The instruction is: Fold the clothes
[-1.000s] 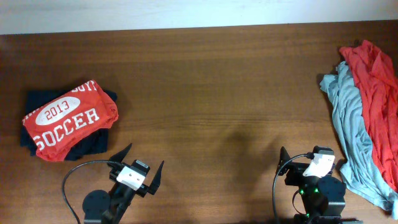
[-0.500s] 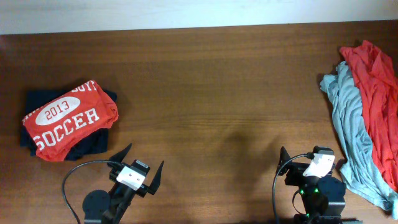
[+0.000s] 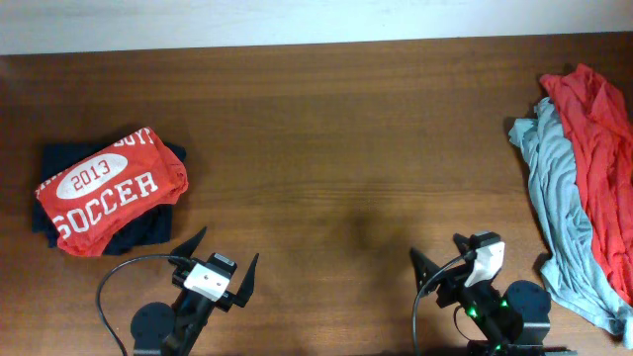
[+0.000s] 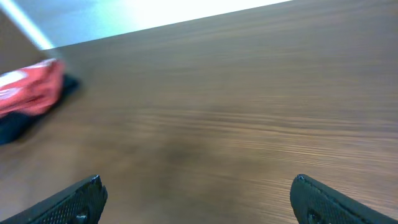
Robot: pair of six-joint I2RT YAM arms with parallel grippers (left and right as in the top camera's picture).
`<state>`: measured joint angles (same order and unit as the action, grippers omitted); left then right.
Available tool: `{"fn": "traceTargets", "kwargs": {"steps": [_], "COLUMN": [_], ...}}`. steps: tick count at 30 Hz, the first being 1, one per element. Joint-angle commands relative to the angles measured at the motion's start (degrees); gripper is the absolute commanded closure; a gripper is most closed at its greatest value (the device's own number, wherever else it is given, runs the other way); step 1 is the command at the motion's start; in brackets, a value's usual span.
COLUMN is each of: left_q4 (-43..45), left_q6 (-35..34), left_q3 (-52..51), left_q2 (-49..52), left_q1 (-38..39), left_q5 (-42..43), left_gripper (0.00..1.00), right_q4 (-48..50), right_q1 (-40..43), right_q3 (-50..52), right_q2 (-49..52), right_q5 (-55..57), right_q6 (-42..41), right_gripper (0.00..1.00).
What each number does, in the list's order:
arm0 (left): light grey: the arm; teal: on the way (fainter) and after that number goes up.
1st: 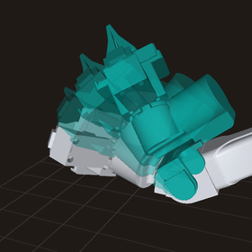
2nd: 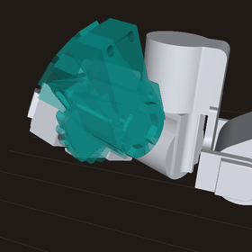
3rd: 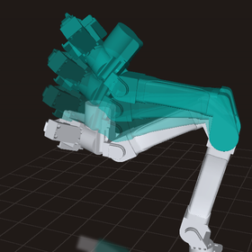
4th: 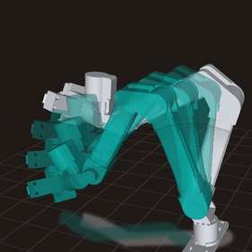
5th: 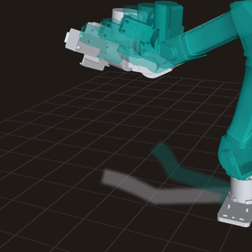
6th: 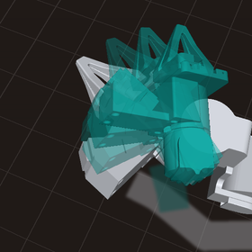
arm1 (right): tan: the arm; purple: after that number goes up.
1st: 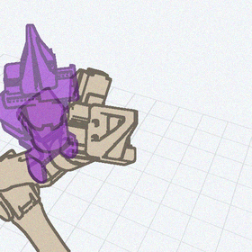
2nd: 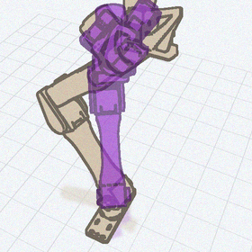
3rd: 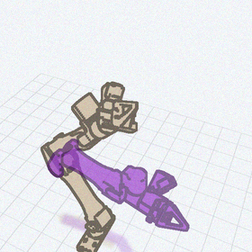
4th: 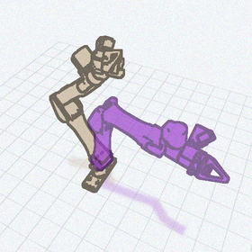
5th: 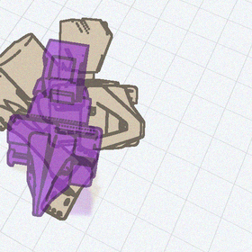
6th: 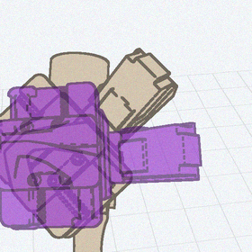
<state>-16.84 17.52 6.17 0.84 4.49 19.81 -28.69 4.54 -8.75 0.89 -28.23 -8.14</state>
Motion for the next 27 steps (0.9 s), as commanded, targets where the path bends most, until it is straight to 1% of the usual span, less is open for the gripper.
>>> {"fn": "traceTargets", "kwargs": {"steps": [1, 2, 4, 6, 10, 12, 15, 19, 22, 23, 24, 27], "left_q4": [0.28, 0.87, 1.86, 3.78, 7.91, 7.78, 5.38, 1.03, -3.85, -6.03, -10.12, -20.15], "left_q6": [-0.35, -0.37, -0.42, -2.8, -5.9, -7.93, -8.07, -8.09, -8.09, -8.07, -8.07, -8.07], "left_q3": [-0.57, -0.57, -0.5, 0.26, 3.78, 6.95, 12.5, 22.34, 31.63, 35.08, 40.85, 53.46], "left_q2": [-0.44, -0.44, -0.44, -0.44, -0.07, 1.36, 5.73, 17.09, 27.5, 31.04, 36.57, 47.67], "left_q1": [0.24, 0.24, 0.24, 0.24, 0.24, 0.24, 0.24, 0.24, 0.24, 0.24, 0.24, 0.24], "left_q5": [1.84, 4.33, 6.21, 6.25, 4.55, 1.53, -0.2, -0.15, -0.15, -0.15, -0.13, -0.11], "left_gripper": [0.01, 0.01, 0.01, 0.01, 0.01, 0.01, 0.01, 0.01, 0.01, 0.0, 0.01, 0.01], "right_q4": [0.59, 1.84, 4.39, 7.67, 10.99, 10.97, 10.78, 7.04, 2.19, 0.9, -1.9, -6.99], "right_q1": [0.37, 0.37, 0.37, 0.37, 0.37, 0.37, 0.37, 0.37, 0.37, 0.37, 0.37, 0.37], "right_q3": [0.42, 0.39, 0.28, -0.37, -3.78, -6.21, -10.08, -15.98, -20.35, -21.57, -24.15, -29.51], "right_q2": [-0.57, -0.57, -0.57, -0.57, -0.57, -0.46, 0.24, 4.02, 9.18, 10.8, 14.56, 22.49], "right_q5": [-9.94, -12.15, -15.58, -16.83, -15.85, -14.19, -11.06, -6.78, -5.03, -4.7, -4.0, -2.69], "right_q6": [0.15, 0.17, -0.09, -3.63, -4.79, -4.79, -4.81, -4.76, -4.74, -4.72, -4.57, -3.67], "right_gripper": [0.01, 0.01, 0.01, 0.01, 0.01, 0.01, 0.02, 0.01, 0.01, 0.01, 0.01, 0.01]}}
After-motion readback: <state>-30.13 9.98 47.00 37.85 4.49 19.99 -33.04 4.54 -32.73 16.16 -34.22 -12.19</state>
